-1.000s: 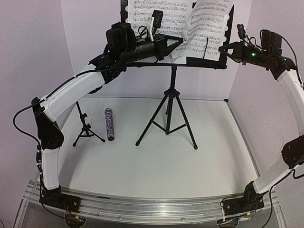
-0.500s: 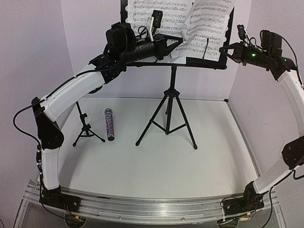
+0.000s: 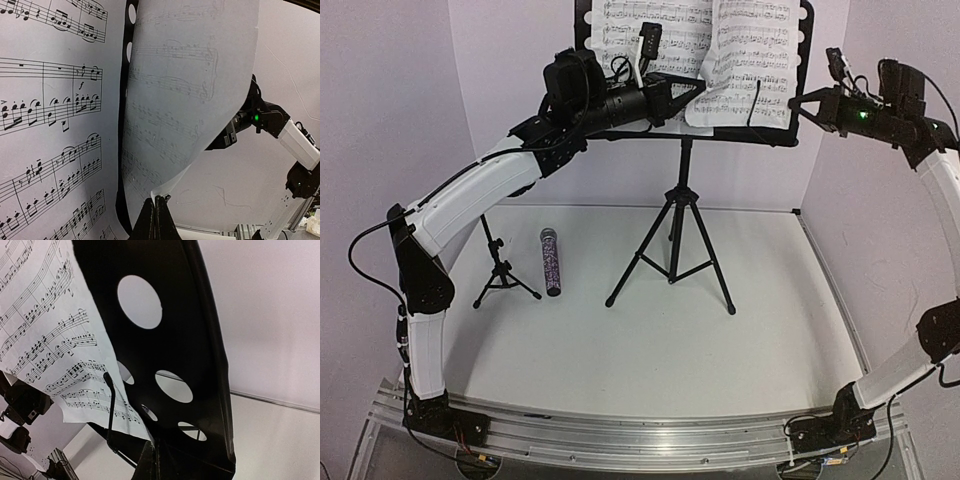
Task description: Set up the instrument practice props
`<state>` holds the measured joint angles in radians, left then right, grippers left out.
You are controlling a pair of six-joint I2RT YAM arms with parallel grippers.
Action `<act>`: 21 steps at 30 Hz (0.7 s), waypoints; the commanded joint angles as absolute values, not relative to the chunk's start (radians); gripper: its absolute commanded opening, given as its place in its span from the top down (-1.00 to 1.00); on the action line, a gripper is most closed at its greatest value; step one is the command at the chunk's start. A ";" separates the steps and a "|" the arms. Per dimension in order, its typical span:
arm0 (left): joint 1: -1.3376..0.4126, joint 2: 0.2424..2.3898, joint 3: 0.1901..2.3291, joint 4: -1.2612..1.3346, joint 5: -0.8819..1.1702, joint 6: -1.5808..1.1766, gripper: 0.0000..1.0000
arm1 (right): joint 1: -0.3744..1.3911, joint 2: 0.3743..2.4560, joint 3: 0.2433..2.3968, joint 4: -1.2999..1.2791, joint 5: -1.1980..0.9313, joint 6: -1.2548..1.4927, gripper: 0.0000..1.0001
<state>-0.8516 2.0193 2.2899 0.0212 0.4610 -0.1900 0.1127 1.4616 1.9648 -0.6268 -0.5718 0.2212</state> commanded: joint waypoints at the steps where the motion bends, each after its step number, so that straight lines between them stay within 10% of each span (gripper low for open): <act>1: -0.845 2.038 2.283 0.047 0.471 -0.209 1.00 | 0.115 1.440 1.995 -0.682 -0.570 0.190 1.00; 21: -0.845 2.038 2.270 0.008 0.462 -0.181 1.00 | 0.115 1.417 1.995 -0.788 -0.404 0.098 1.00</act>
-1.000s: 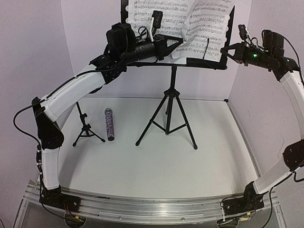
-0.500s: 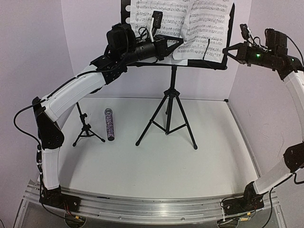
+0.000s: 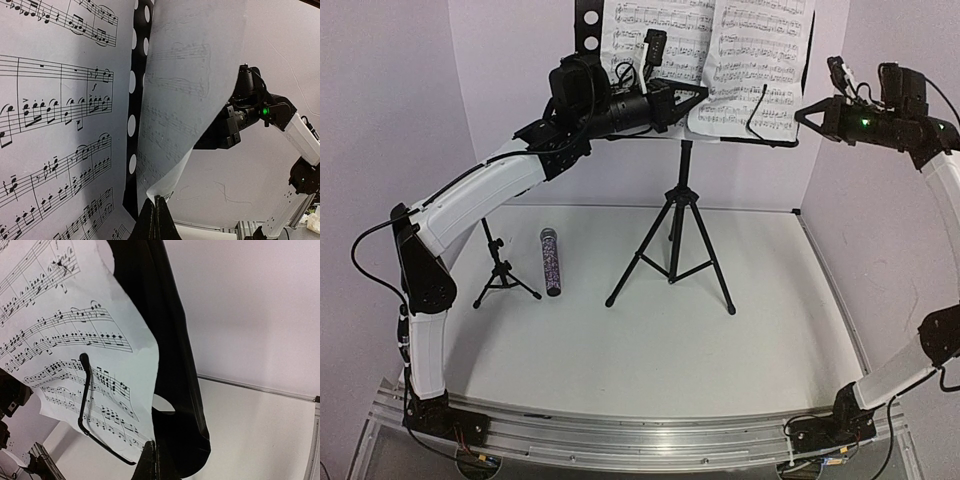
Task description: Set up the instrument practice props
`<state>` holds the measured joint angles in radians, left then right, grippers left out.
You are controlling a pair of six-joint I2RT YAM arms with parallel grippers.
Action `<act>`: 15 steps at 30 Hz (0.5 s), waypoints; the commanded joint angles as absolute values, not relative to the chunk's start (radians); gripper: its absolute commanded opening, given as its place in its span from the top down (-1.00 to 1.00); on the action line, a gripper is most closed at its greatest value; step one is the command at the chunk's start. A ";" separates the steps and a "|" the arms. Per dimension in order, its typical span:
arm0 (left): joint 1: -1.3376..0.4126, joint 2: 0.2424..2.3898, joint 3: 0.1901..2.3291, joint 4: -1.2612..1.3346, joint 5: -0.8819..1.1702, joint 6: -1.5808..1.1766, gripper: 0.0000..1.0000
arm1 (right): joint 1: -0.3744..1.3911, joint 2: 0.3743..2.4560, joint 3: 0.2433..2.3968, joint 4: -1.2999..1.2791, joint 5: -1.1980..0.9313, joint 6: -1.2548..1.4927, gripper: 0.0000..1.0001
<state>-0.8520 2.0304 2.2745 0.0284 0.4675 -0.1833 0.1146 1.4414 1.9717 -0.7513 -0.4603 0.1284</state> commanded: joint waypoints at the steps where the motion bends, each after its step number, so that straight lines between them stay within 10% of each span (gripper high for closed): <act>1: -0.845 2.037 2.269 0.008 0.461 -0.179 1.00 | 0.115 1.418 1.994 -0.792 -0.398 0.093 1.00; 15: -0.845 2.037 2.269 -0.031 0.446 -0.142 1.00 | 0.115 1.419 2.002 -0.799 -0.329 0.057 1.00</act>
<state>-0.8520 2.0304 2.2745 0.0173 0.4644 -0.1543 0.1200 1.4414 1.9717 -0.7879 -0.4121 0.0837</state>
